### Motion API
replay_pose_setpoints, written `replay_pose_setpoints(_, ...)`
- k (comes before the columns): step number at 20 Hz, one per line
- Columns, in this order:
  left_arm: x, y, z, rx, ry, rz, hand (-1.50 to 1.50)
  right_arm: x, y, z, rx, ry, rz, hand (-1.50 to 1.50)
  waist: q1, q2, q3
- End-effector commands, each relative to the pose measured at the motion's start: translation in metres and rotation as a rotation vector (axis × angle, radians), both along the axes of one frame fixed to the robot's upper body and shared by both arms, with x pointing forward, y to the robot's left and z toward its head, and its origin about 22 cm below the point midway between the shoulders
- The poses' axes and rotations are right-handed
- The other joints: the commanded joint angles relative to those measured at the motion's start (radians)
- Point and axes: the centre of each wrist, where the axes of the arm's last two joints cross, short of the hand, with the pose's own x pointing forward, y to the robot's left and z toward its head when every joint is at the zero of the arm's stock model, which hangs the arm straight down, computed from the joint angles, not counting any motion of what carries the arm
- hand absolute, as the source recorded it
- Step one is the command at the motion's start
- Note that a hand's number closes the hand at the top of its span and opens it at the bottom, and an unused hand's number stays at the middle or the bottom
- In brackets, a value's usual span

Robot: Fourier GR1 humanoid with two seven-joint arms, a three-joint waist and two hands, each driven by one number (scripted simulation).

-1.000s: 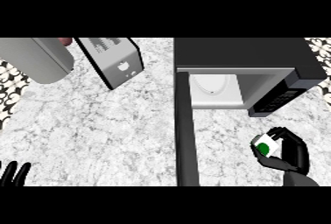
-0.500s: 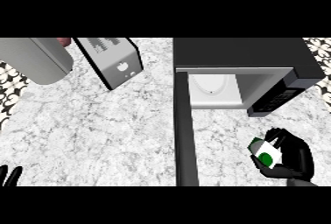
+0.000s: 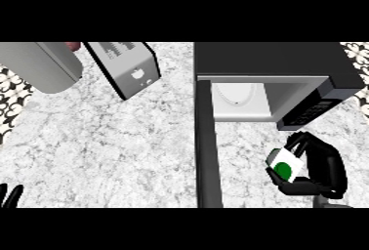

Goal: Pick up the milk, place it into the microwave and close the microwave

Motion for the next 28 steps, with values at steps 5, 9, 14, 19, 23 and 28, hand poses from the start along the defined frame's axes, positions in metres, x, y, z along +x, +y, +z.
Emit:
replay_pose_setpoints(5,0.009,0.004,0.011,-0.010,-0.003,-0.008,-1.50,0.073,0.050,0.038,-0.063,0.049,-0.049,1.50,0.012,0.005,0.001)
replay_pose_setpoints(9,0.003,0.008,0.006,0.001,0.012,-0.008,-1.50,0.104,0.045,0.034,-0.104,0.102,-0.047,1.50,0.021,0.007,0.002)
replay_pose_setpoints(14,-0.004,0.009,-0.014,0.000,0.012,-0.024,-1.50,0.138,0.053,0.035,-0.109,0.105,-0.036,1.50,0.026,0.007,0.001)
replay_pose_setpoints(19,0.013,0.012,-0.018,0.001,-0.004,-0.042,-1.50,0.150,0.043,0.035,-0.142,0.087,-0.049,1.50,0.044,0.016,0.002)
replay_pose_setpoints(23,0.021,0.018,-0.012,0.001,0.000,-0.067,-1.50,0.160,0.053,0.044,-0.186,0.044,-0.081,1.50,0.054,0.020,0.002)
replay_pose_setpoints(28,0.033,0.013,-0.005,0.013,-0.032,-0.090,-1.50,0.170,0.047,0.060,-0.245,-0.030,-0.154,1.50,0.078,0.032,0.002)
